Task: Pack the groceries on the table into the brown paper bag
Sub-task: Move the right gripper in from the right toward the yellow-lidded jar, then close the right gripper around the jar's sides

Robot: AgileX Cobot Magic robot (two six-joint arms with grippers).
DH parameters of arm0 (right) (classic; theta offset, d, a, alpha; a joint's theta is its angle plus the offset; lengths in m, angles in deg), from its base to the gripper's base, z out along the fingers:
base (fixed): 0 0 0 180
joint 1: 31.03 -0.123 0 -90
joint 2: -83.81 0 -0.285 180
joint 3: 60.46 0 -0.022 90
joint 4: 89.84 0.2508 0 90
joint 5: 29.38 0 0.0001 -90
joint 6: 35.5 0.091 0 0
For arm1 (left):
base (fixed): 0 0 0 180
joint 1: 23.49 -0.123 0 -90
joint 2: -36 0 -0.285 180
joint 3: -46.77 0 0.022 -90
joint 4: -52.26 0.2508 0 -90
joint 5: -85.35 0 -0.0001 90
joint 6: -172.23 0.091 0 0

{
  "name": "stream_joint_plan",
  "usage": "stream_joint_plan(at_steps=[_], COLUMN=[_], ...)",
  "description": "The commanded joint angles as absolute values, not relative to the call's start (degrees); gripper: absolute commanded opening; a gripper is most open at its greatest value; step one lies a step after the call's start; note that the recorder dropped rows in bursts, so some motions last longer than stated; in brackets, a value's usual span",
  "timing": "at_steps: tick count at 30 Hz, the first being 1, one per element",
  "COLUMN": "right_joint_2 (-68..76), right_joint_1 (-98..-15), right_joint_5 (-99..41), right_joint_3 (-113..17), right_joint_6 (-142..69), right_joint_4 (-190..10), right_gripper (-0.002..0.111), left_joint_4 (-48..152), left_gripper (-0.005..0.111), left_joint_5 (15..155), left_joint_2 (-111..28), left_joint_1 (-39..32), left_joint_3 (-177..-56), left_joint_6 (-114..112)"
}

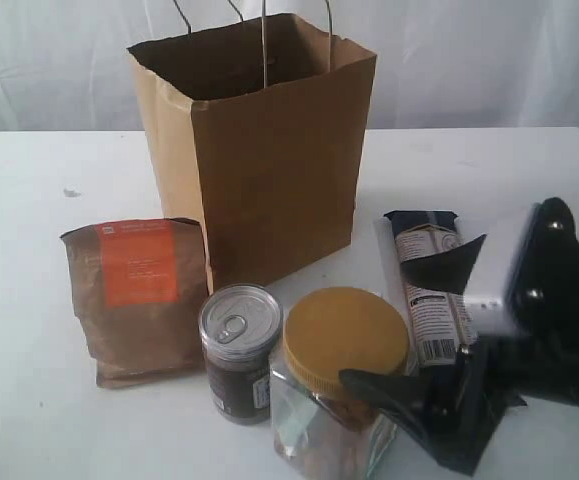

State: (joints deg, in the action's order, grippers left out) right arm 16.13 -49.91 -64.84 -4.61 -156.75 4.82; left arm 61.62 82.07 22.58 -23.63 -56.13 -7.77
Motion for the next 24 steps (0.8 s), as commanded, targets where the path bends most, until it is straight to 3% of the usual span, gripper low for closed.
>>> stream_joint_plan(at_steps=[1, 7, 13, 24], right_joint_2=[10.81, 5.69, 4.42, 3.47], right_joint_1=[-49.95, -49.95, -49.95, -49.95], right_joint_5=[-63.00, -78.43, -68.29, -71.69], right_joint_3=[-7.09, -8.75, -9.75, -12.80], right_joint_6=[-158.24, -158.24, -158.24, -158.24], right_joint_4=[10.11, 10.11, 10.11, 7.36], right_gripper=[0.105, 0.105, 0.105, 0.105], left_joint_4=[61.70, 61.70, 61.70, 61.70], left_gripper=[0.000, 0.000, 0.000, 0.000], left_joint_5=[82.30, 82.30, 82.30, 82.30], left_joint_2=[22.85, 22.85, 22.85, 22.85], left_joint_1=[-23.36, -23.36, -23.36, -23.36], left_joint_3=[-56.01, -56.01, -56.01, -56.01], left_joint_6=[-7.77, -7.77, -7.77, -7.77])
